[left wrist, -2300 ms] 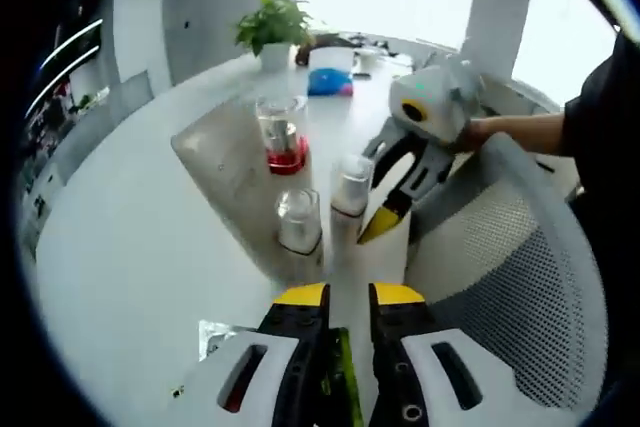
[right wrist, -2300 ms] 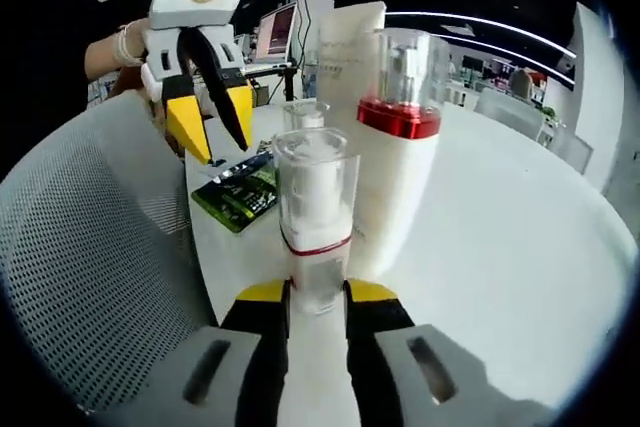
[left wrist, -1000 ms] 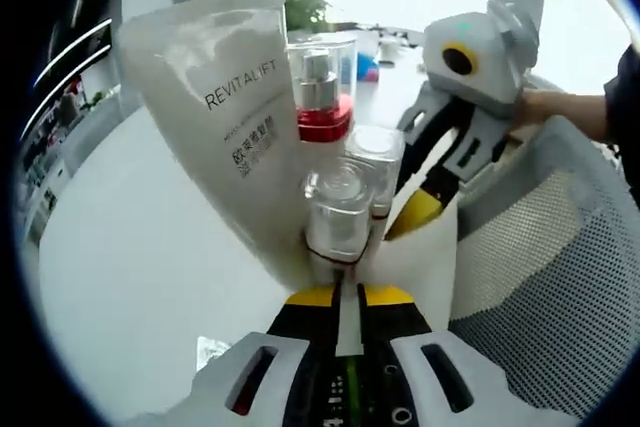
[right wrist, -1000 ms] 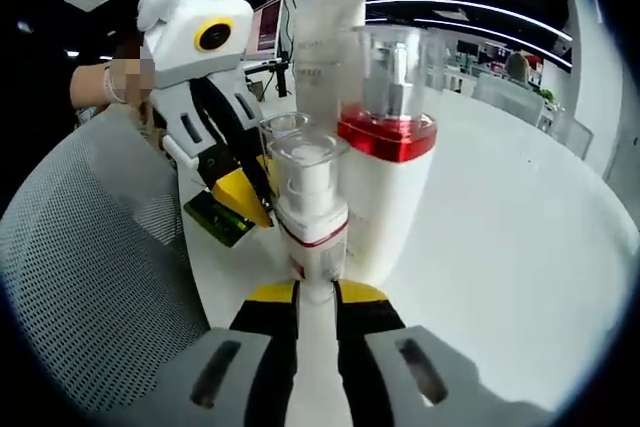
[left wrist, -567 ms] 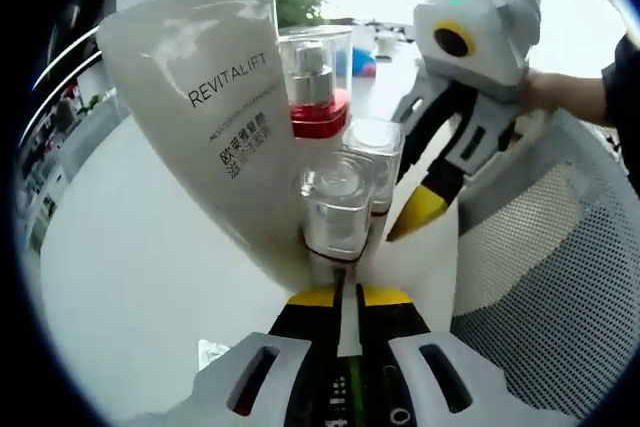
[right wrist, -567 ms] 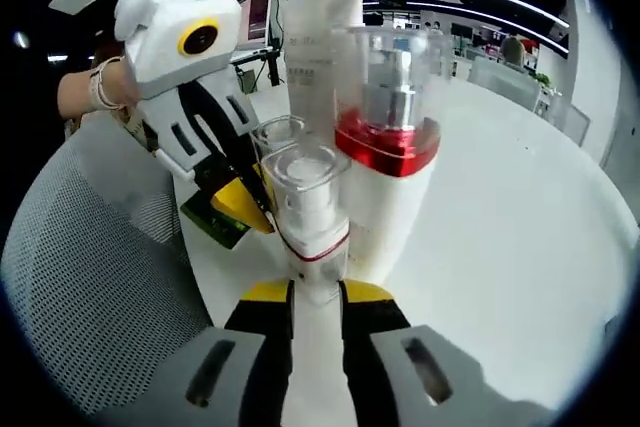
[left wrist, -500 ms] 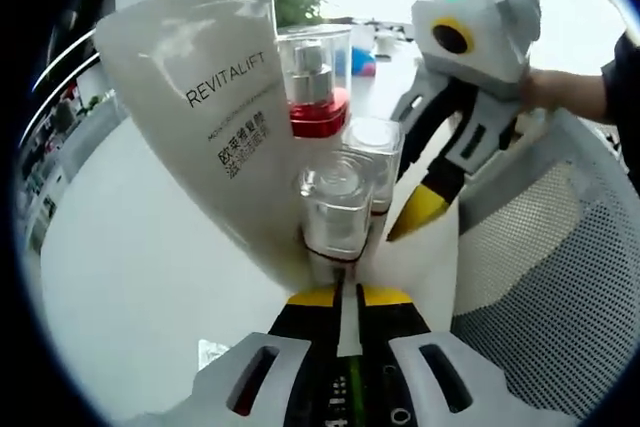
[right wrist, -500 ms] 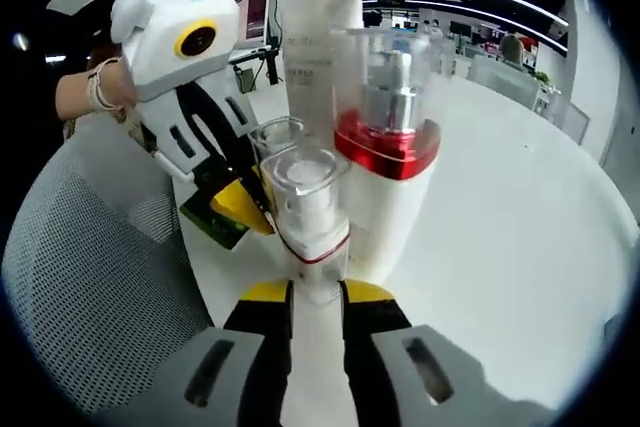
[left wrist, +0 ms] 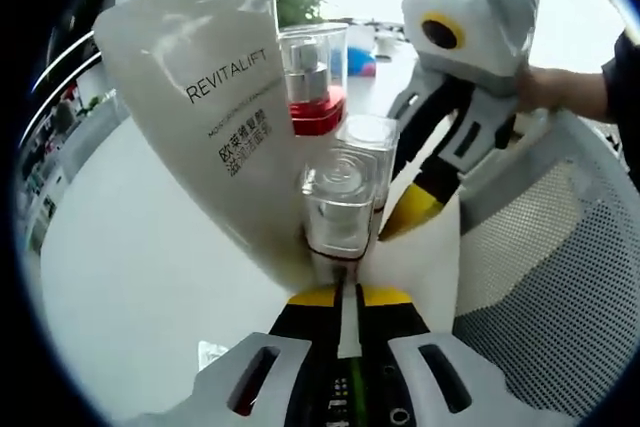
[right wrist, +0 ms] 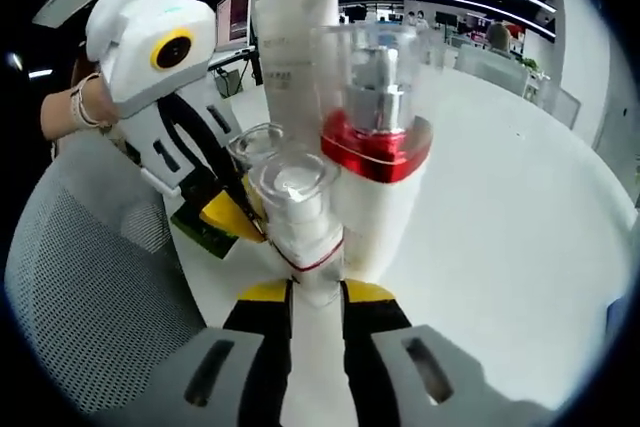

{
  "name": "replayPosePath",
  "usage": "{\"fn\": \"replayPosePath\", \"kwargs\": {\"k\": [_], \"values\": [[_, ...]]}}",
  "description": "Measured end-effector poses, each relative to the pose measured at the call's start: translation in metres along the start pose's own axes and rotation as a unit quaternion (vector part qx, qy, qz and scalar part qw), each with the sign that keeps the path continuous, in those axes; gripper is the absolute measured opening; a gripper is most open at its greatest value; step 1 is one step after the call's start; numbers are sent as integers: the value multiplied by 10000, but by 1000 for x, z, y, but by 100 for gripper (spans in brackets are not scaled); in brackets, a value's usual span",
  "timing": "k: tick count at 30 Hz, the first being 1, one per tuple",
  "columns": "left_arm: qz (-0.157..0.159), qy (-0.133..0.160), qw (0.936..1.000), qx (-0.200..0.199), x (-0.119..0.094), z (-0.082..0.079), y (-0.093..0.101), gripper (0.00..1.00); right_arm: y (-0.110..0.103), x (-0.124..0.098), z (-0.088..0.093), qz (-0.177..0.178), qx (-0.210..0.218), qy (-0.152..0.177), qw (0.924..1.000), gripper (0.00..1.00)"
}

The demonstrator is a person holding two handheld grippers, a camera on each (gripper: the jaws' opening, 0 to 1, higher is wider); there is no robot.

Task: Arrange the skincare products in the storage area until every visible bottle or jar stands upright without overlapping.

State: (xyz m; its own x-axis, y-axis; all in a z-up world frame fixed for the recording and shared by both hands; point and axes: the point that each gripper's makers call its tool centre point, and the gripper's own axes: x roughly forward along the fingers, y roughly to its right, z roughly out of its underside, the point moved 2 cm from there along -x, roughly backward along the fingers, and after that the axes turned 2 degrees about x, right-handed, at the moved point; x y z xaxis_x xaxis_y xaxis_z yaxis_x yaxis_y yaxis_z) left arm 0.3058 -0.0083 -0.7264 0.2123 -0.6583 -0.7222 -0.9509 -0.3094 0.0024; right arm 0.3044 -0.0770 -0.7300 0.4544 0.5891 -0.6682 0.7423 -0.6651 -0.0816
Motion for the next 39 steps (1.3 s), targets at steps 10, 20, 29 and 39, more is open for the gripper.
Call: {"fn": "replayPosePath", "kwargs": {"k": [10, 20, 29, 39], "values": [[-6, -24, 10000, 9, 2, -1, 0, 2, 2, -2, 2, 7, -20, 6, 10000, 16], [-172, 39, 9998, -99, -13, -2, -6, 5, -2, -14, -2, 41, -78, 70, 9999, 21], [-474, 144, 9987, -141, -39, -4, -11, 14, -6, -32, -10, 238, -226, 97, 9994, 33], [-710, 407, 9964, -222, -70, -9, -6, 29, -14, -55, -27, 387, -292, 175, 9987, 47]]}}
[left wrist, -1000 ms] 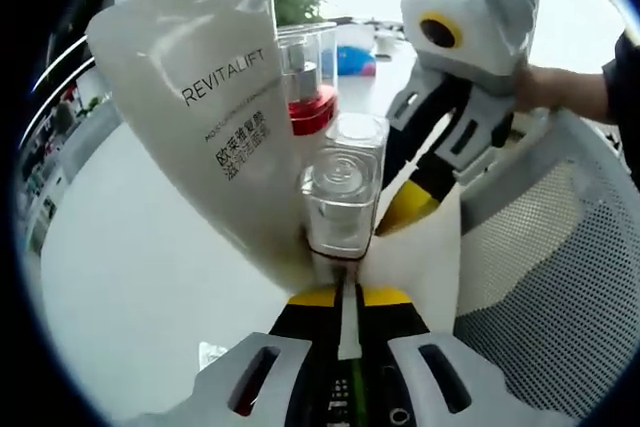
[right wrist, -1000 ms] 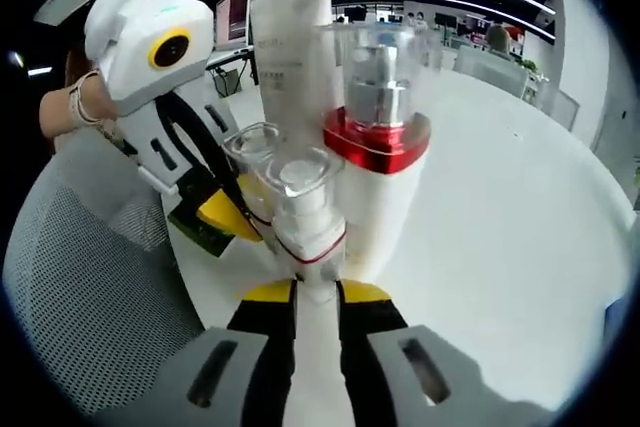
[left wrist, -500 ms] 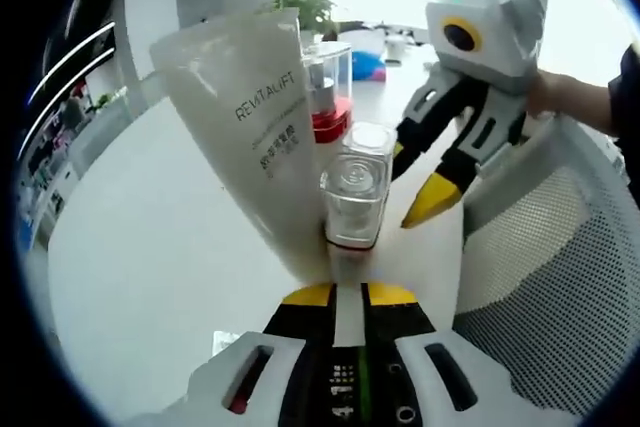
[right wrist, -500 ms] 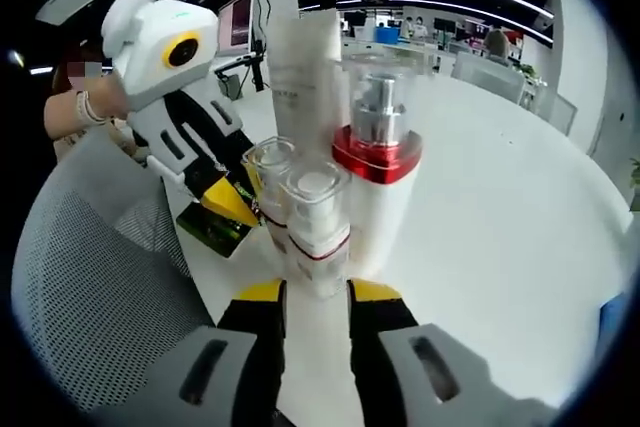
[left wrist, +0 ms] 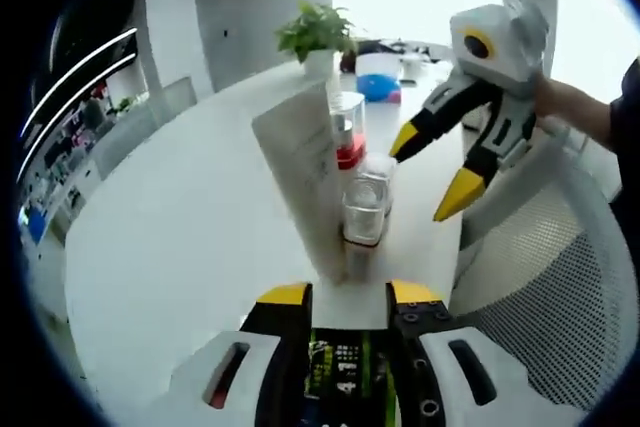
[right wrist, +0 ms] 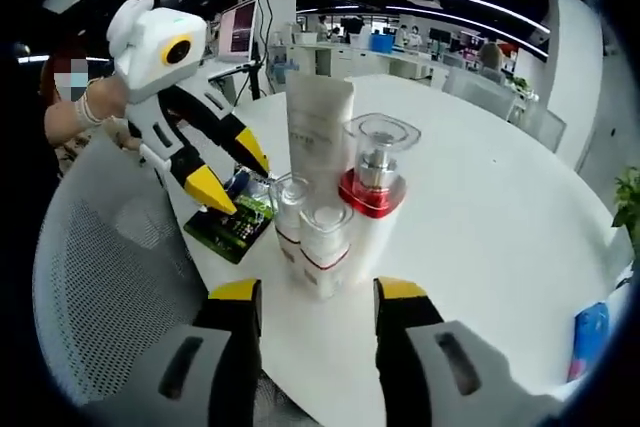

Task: Arrange the skincare products in the storage area until every visible bottle or jar stands upright without overlapping.

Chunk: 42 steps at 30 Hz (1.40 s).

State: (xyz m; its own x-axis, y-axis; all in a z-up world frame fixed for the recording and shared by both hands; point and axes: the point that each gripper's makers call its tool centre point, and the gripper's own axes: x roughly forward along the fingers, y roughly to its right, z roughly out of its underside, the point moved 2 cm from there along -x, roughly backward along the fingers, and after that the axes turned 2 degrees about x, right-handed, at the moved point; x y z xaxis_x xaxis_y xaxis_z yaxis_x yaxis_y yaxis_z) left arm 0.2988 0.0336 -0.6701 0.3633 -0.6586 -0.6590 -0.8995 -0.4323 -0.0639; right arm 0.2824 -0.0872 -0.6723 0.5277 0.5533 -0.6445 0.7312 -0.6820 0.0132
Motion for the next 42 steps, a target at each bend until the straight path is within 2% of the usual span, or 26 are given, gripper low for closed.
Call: {"fn": "replayPosePath", "kwargs": {"k": [4, 10, 15, 23, 29, 33, 38, 42], "values": [[5, 13, 10000, 5, -11, -3, 2, 37, -2, -5, -5, 30, -63, 3, 10000, 55], [-225, 87, 9997, 55, -32, -8, -2, 51, -6, -12, -13, 66, -151, -62, 9998, 65], [-412, 229, 9988, -96, -55, -11, -9, 61, -8, -20, -23, 135, -241, -23, 9996, 73], [-657, 265, 9974, -92, -82, -13, -16, 70, -9, -32, -40, 197, -356, 97, 9991, 86], [-688, 318, 9970, -165, -100, -9, -19, 76, -15, -37, -53, 179, -525, 108, 9984, 94], [-771, 173, 9967, -177, -111, 0, -20, 83, -18, -43, -64, 187, -548, 248, 9980, 99], [-916, 80, 9956, -199, -122, 9, -25, 86, -17, -52, -74, 292, -603, 323, 9972, 99], [-1034, 161, 9941, -298, -132, 13, -29, 91, -21, -58, -81, 265, -742, 340, 9963, 99]]}}
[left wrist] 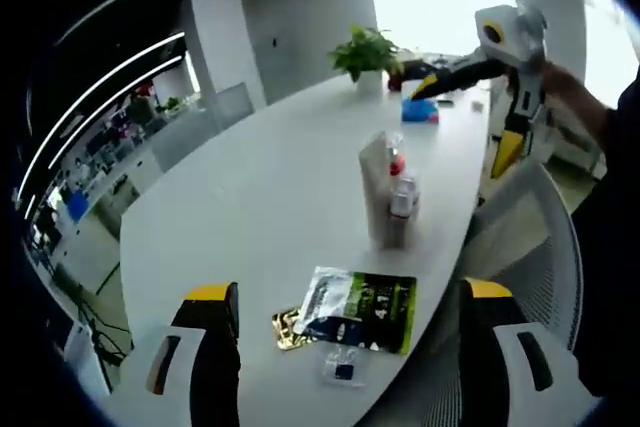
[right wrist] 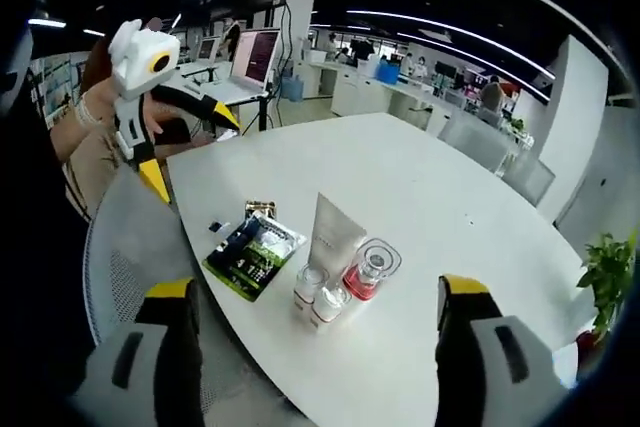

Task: Arrange the skincare products in the storage area until every visible bottle or jar stands upright without overlapping.

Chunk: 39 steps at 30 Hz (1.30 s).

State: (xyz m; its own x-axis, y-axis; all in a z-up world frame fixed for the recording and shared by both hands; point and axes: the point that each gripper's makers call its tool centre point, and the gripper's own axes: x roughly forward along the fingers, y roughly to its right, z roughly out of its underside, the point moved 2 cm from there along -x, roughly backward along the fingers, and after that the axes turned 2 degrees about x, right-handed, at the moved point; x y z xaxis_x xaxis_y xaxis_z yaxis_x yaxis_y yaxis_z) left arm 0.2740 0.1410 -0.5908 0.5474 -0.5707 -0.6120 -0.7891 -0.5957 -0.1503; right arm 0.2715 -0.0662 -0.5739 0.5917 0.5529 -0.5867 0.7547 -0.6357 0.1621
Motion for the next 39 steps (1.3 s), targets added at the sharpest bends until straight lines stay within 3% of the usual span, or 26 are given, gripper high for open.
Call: {"fn": "replayPosePath", "kwargs": {"k": [8, 19, 23, 33, 39], "values": [[-115, 18, 9999, 4, -10, 9, -2, 97, -3, 2, -3, -20, -36, 29, 10000, 100], [-146, 146, 9996, -167, -11, 11, -5, 97, -4, 7, -5, -40, -271, -24, 9996, 100], [-115, 162, 9996, -197, -10, 11, -4, 97, -5, 7, -13, -4, -341, 143, 9993, 100], [-107, -27, 9996, -256, -1, 24, -5, 97, -26, 17, -33, -371, -390, 461, 9975, 99], [-9, -96, 9995, -317, 7, 27, -5, 97, -38, 23, -40, -634, -434, 523, 9957, 84]]}}
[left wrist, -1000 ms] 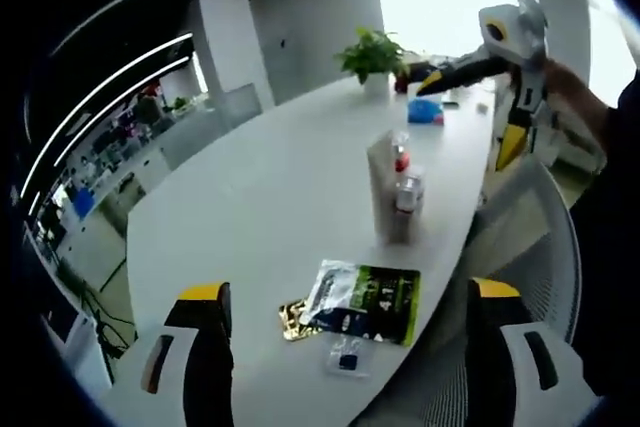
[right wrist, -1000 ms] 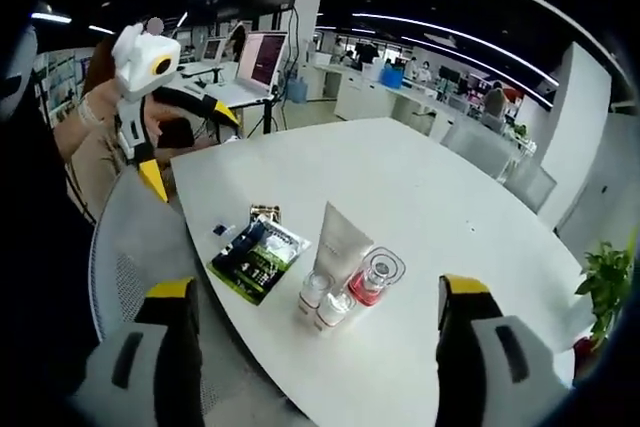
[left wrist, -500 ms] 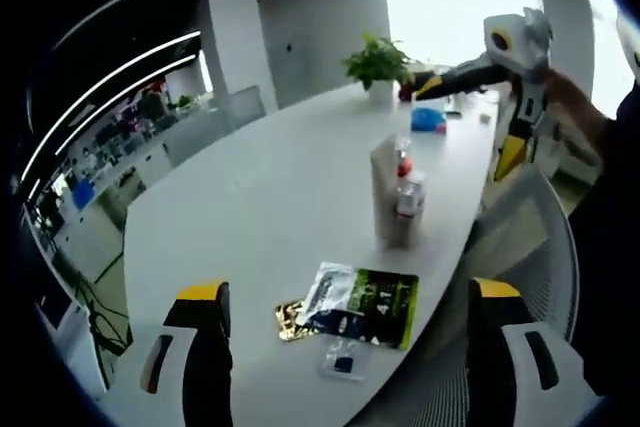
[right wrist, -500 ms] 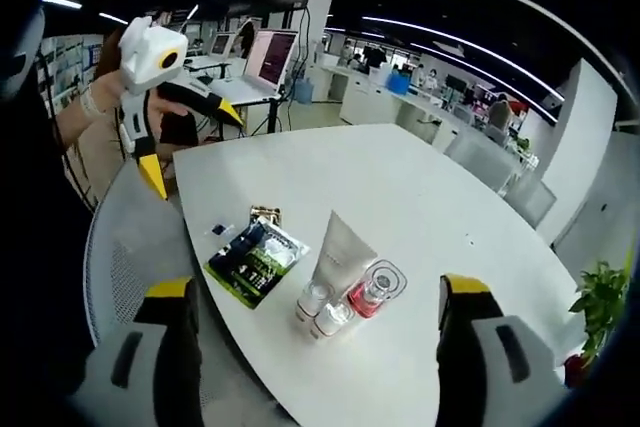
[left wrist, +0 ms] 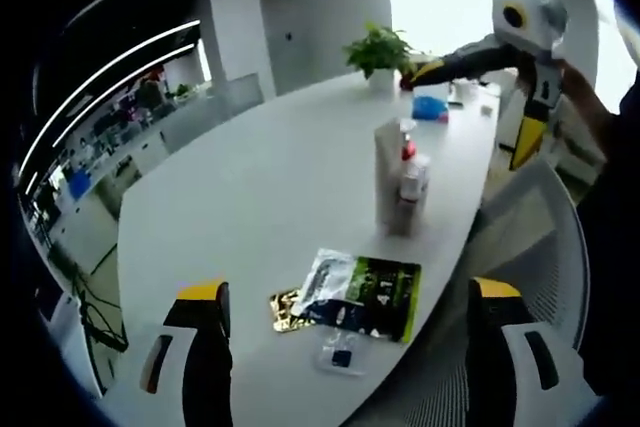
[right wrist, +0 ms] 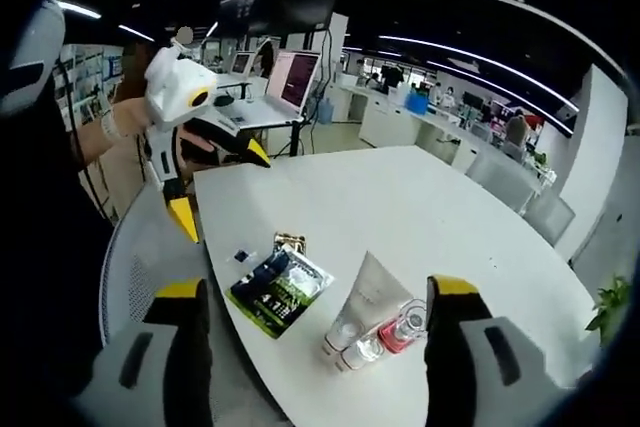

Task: Arrange the skincare products in the storage area until every visible bottle or jar stands upright without overlapping.

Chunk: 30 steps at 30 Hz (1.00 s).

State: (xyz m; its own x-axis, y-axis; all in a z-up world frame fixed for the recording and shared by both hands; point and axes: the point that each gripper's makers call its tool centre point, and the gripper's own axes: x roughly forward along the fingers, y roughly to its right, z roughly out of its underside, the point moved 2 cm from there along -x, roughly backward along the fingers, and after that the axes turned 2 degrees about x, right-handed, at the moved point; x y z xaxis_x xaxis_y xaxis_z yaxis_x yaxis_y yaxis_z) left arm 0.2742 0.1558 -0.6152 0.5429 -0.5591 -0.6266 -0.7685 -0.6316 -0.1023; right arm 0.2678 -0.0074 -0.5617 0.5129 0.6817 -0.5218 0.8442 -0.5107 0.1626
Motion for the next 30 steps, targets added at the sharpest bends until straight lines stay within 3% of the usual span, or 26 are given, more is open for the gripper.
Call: {"fn": "replayPosePath", "kwargs": {"k": [5, 7, 12, 30], "values": [[83, -64, 9999, -46, 7, 5, 0, 97, -13, 15, 3, -287, -5, -107, 9995, 71], [116, -92, 9999, -58, 9, 8, 0, 97, -22, 23, 8, -568, -180, -140, 9981, 64], [213, -154, 9996, -110, 16, 14, 1, 97, -37, 50, 26, -851, 156, -291, 9958, 45], [546, -383, 9975, -225, 38, 36, 4, 97, -65, 107, 80, -1107, 345, -1115, 9870, 27]]}}
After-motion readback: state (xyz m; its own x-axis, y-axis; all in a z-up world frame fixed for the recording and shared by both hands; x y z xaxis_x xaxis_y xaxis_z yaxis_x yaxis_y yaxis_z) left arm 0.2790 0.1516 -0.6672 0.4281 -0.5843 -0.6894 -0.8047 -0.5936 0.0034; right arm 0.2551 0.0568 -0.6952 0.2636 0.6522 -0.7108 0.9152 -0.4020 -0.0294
